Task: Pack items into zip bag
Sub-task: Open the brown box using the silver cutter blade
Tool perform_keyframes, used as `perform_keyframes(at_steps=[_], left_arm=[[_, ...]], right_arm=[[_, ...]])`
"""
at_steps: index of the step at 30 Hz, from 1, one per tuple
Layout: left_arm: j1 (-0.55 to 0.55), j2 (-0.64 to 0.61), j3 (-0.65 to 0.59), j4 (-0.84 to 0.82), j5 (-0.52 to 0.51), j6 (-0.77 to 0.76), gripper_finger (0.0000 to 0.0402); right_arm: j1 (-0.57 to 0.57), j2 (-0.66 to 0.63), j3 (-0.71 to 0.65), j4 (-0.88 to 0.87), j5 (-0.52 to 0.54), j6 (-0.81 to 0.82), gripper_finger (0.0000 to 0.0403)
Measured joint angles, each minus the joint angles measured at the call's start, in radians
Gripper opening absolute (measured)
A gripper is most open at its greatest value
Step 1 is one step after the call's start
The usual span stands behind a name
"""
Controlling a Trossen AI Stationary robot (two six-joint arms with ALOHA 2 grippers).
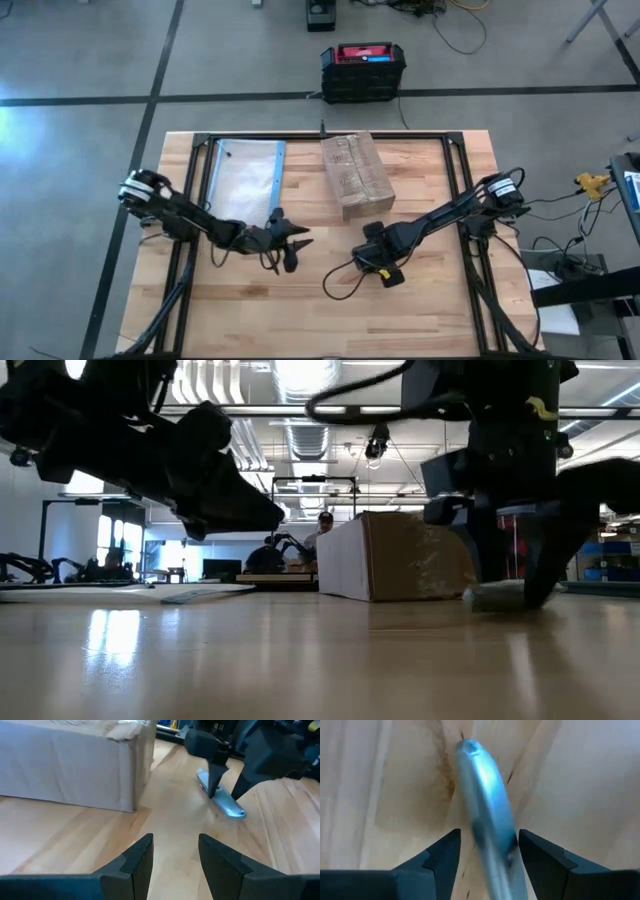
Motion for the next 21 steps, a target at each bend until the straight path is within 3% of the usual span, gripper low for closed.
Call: perform_keyframes(at_steps=[8,17,21], left_arm=[[-0.011,0.045,0.088,-0.016,0.071,-0.056,0.0142],[-0.082,-0.014,0.085,-0.048,0.107,-0.082,0.0142],[-0.124,-0.008,0.085,-0.036,0.108,-0.091,0.0142]], right_arm=[[0.001,0.036,0.003,0.005,-0.004,0.063,0.0191],[0.003,0.035,0.000,0.021,-0.007,0.128,0.0107],[0.018,0.032,0.000,0.032,0.008,0.131,0.0107]])
